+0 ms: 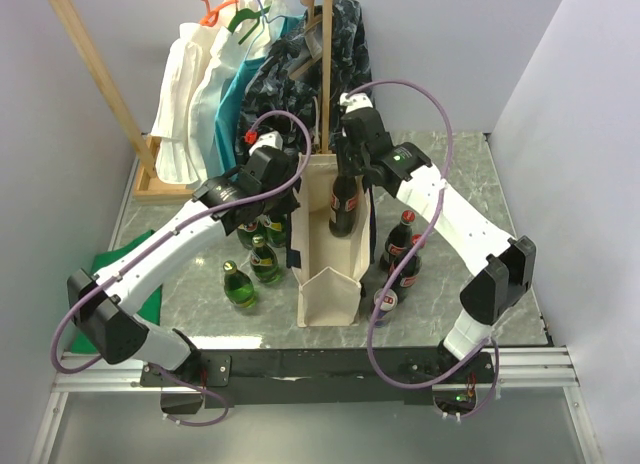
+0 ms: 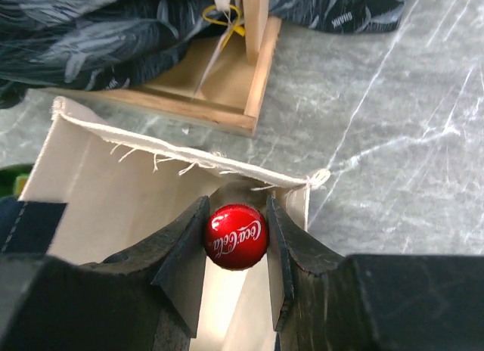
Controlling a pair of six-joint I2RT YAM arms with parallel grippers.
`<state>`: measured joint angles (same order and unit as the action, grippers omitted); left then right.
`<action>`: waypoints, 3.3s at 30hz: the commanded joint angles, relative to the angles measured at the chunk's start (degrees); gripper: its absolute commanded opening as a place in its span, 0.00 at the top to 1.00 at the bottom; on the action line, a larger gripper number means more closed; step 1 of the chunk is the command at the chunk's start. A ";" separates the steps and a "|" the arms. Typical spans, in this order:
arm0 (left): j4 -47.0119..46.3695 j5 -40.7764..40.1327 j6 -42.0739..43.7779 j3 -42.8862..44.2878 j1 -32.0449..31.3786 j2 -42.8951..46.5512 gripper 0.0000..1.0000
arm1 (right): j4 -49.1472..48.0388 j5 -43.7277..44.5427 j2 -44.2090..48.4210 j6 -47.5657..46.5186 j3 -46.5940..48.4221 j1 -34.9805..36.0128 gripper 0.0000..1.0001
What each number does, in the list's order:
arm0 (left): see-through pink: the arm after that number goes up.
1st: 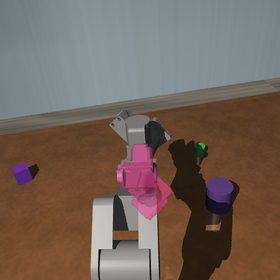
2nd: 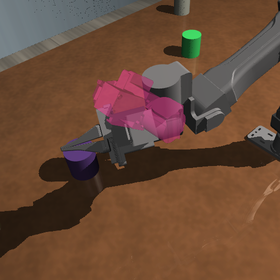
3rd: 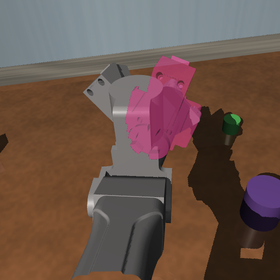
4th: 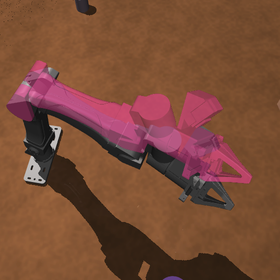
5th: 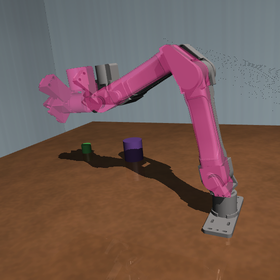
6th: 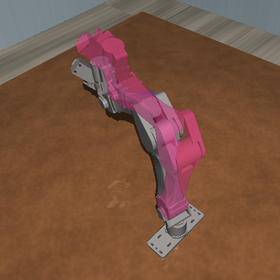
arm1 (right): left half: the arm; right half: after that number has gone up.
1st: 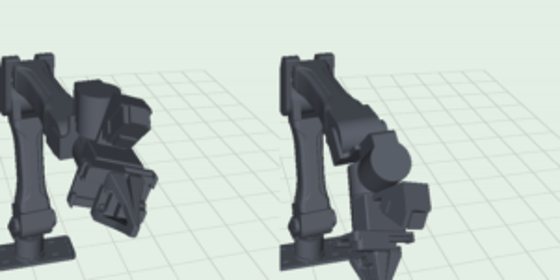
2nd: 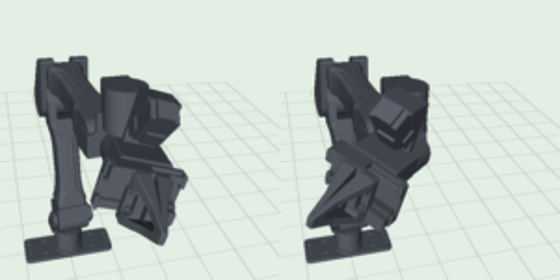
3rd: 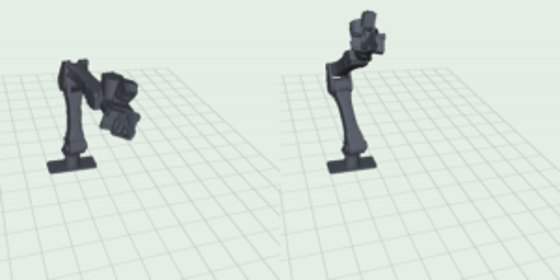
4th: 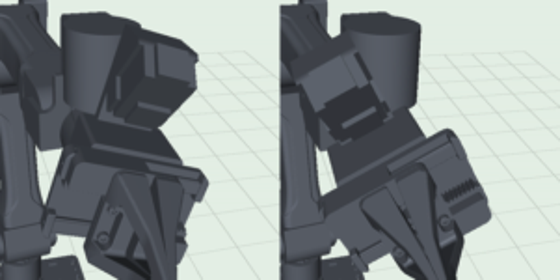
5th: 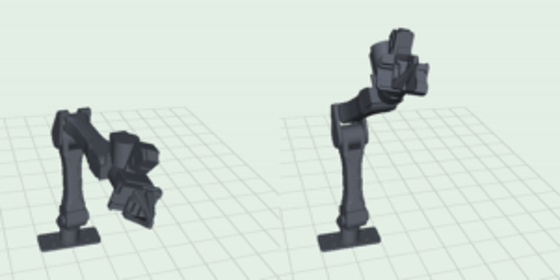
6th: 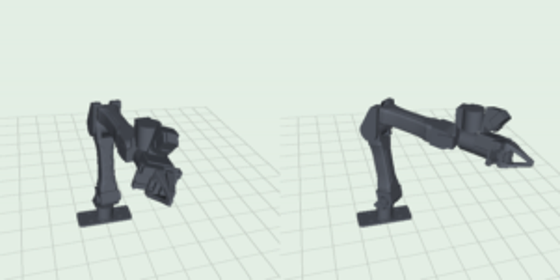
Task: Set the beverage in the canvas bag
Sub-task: Place the drink in the canvas bag.
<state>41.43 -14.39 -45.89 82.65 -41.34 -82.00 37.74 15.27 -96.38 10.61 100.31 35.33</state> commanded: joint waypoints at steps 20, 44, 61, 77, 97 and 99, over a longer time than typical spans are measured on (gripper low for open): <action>-1.18 1.03 2.29 3.48 -0.05 -1.41 0.99 | -16.29 7.14 10.33 -2.00 -4.25 1.32 1.00; -1.35 1.03 3.17 3.66 -0.05 -1.59 0.81 | -14.10 7.76 10.16 0.29 -9.52 2.02 0.87; -1.70 1.65 4.14 4.18 -0.05 -1.76 0.82 | -13.13 8.20 9.54 0.20 -7.06 2.11 0.41; -1.71 0.59 5.28 4.71 -0.05 -1.32 0.77 | -8.65 7.32 10.42 1.34 -3.28 2.11 0.32; -0.56 -2.13 8.45 8.40 -0.05 -1.41 0.46 | 1.20 4.95 19.12 5.56 -8.64 2.02 0.30; -0.12 -3.70 9.23 8.32 -0.05 -0.80 0.42 | 1.55 5.04 19.56 6.00 -9.26 2.02 0.30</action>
<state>41.28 -14.72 -38.72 88.64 -41.34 -84.18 38.17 20.23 -79.18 15.33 92.16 37.15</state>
